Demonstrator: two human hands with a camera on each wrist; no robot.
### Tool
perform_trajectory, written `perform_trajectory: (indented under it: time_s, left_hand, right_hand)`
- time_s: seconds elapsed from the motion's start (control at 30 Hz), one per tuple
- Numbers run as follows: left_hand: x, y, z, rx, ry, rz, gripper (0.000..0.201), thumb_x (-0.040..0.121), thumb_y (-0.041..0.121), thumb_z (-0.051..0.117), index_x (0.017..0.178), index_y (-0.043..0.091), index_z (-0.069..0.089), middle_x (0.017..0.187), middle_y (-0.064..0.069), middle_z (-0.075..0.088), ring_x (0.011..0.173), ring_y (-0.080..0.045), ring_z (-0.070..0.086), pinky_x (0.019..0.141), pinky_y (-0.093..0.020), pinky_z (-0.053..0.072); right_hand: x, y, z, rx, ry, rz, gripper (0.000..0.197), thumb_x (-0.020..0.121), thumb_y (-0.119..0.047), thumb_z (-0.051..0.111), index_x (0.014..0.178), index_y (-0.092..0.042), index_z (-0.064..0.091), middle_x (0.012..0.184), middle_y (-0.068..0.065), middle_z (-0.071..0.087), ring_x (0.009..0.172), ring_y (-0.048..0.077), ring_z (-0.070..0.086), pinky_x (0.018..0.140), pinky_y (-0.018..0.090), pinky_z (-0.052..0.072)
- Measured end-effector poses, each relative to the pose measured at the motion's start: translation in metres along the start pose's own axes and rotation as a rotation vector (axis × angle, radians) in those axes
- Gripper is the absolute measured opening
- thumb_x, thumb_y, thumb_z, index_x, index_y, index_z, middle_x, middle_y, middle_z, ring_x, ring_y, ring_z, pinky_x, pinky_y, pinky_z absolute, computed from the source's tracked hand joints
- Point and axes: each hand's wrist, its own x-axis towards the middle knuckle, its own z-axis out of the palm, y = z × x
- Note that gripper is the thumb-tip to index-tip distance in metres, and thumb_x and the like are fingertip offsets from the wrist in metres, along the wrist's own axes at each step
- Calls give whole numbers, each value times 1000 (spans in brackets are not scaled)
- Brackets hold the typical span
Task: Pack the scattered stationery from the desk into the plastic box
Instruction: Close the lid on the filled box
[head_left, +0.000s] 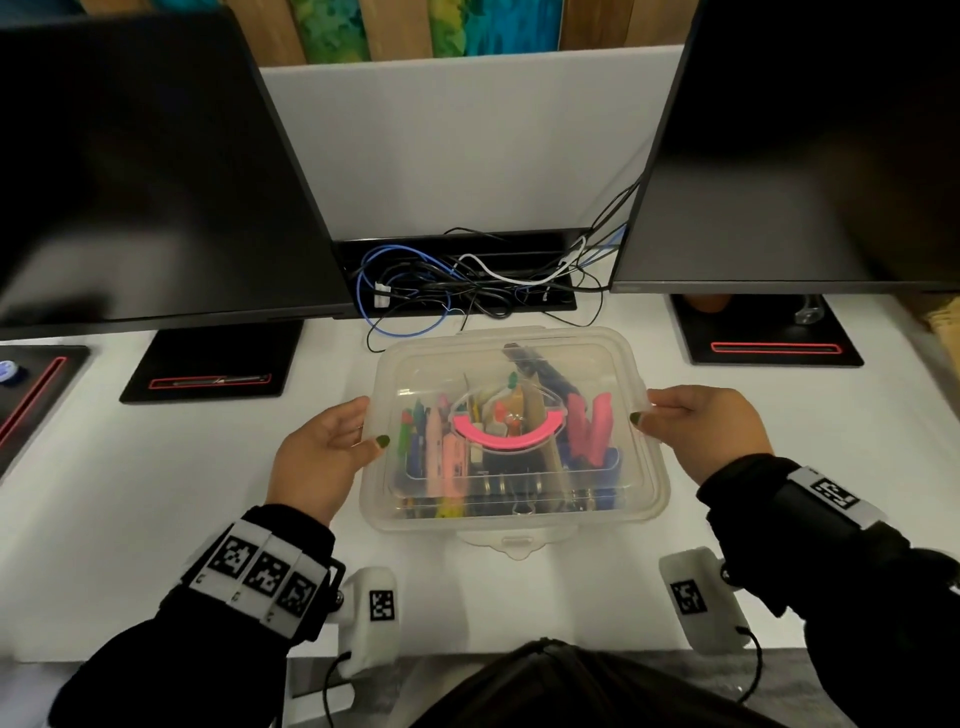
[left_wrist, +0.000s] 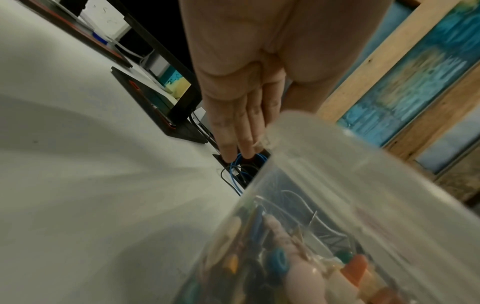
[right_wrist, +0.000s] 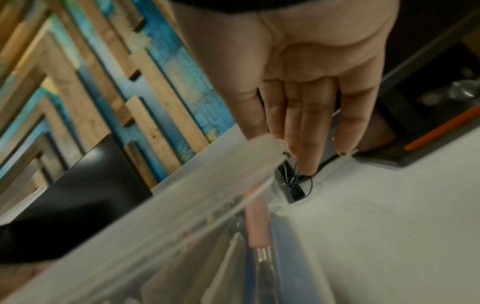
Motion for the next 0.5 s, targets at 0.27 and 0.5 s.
perform_trajectory:
  time_s: [0.27,0.5]
  left_hand:
    - [-1,7,0,145,-22,12,46,85,2,64,129,12,56,125,-5,60,104,-6,53,92,-17,36]
    - [4,0,7,590,37,111,41,95,18,49,135,23,49,119,-8,54,111,-24,52,91,-22,36]
  right_hand:
    - [-8,-16,2,-402,-19,-85,42,95,-34,49,132,-14,54,132,8,54,119,26,52,98,30,39]
    - [-3,-18,5,-344,29,-36,37,93,-31,54,123,-11,62,127,5,61,117,25,55,98,27,40]
